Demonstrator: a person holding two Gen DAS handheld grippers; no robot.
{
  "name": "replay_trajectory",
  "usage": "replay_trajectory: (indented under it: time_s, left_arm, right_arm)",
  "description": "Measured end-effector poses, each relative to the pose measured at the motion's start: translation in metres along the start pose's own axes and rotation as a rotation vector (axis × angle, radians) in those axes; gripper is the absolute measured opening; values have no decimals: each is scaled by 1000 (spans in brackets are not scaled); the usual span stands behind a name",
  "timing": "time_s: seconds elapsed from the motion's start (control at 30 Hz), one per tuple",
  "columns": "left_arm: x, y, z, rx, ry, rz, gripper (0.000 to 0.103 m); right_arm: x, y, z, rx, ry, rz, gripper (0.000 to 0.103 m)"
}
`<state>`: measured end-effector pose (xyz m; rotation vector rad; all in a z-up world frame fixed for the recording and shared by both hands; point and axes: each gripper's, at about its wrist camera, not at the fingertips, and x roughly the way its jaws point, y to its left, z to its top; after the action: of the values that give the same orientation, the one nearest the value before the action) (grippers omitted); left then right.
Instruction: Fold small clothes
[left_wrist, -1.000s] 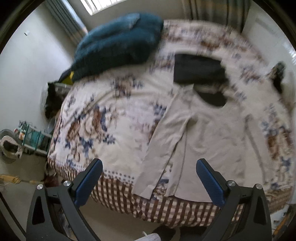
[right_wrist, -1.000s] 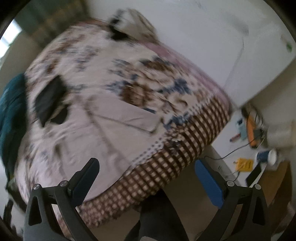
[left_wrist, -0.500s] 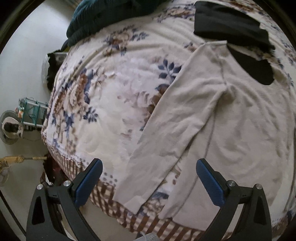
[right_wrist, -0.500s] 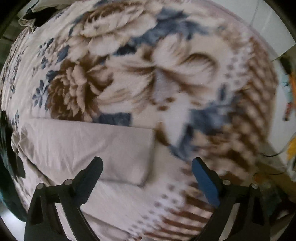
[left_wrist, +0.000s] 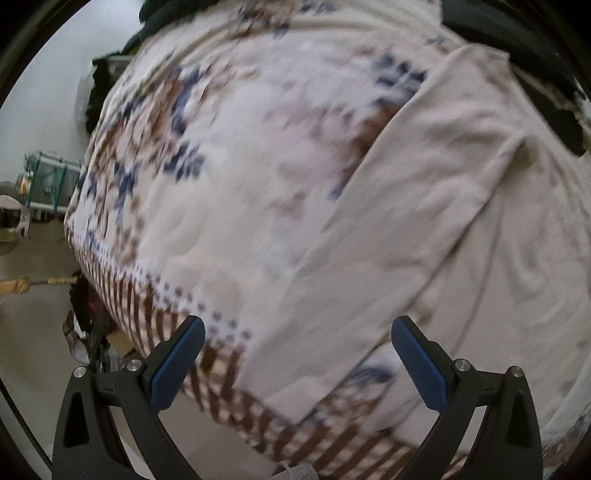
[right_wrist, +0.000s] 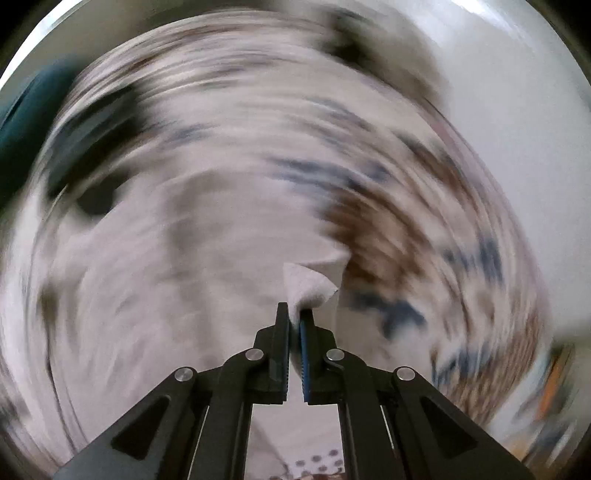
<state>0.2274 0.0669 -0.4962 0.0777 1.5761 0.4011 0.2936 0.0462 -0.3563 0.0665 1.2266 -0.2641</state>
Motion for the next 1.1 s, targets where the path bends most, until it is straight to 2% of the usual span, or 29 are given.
replay_trajectory:
  time_s: [0.1,0.2,0.27,0.37,0.43,0.53,0.6,0.63,0.7,0.73,0.77,0.83,0.9,0.93,1.0,1.03,1.07,1.1]
  left_arm:
    - [13,28,-14,3,4,52,103]
    - [22,61,-24,-30,8,78,103]
    - [28,80,-30,-63,28,60,103]
    - [37,104,-38,-110,44,40,103]
    - [43,116,-42,-122,49,28,103]
    - [48,127,-47,-140,47,-8,103]
    - [53,132,-50,-160,42,-64,103]
    - [54,134,-52,-166,35,-89,103]
    - [57,137,-54,-176,21,-151,103]
    - [59,138,-56,-185,18,-187,103]
    - [61,138,-58,-203,24,-231,103]
    - [73,137,-62,-246,69,-352,101]
    - [90,134,-68,-308,134,-450,97]
    - [99,131,-72,-340,151,-494,94]
    - [110,122,-76,-369,173,-518,73]
    - [114,117,-77,-373,177,-521,49]
    - [115,112,-77,-365,168,-468,29]
    - [111,110,-77,-364,145,-477,7]
  right_arm:
    - [-13,119,-16,-352,-35,34,4]
    - [1,219,-59,-615,10,91,4]
    - [10,257,-89,-742,36,97,4]
    - [28,297,-125,-867,98,92,4]
    - [41,308,-140,-915,142,82,4]
    - [42,310,-145,-940,172,71,4]
    - [40,306,-142,-926,218,128,5]
    - [44,304,-138,-911,270,168,7]
    - [52,294,-128,-845,392,244,14]
    - [56,283,-119,-790,421,249,25]
    - [58,269,-109,-725,428,243,35]
    - [59,236,-90,-584,430,254,41]
    - [63,198,-77,-453,435,238,42]
    - [66,180,-72,-391,442,230,42]
    - [78,141,-67,-284,468,214,42]
    - [83,126,-66,-251,479,203,42]
    - [88,112,-65,-228,487,190,42]
    - [94,96,-64,-210,492,176,42]
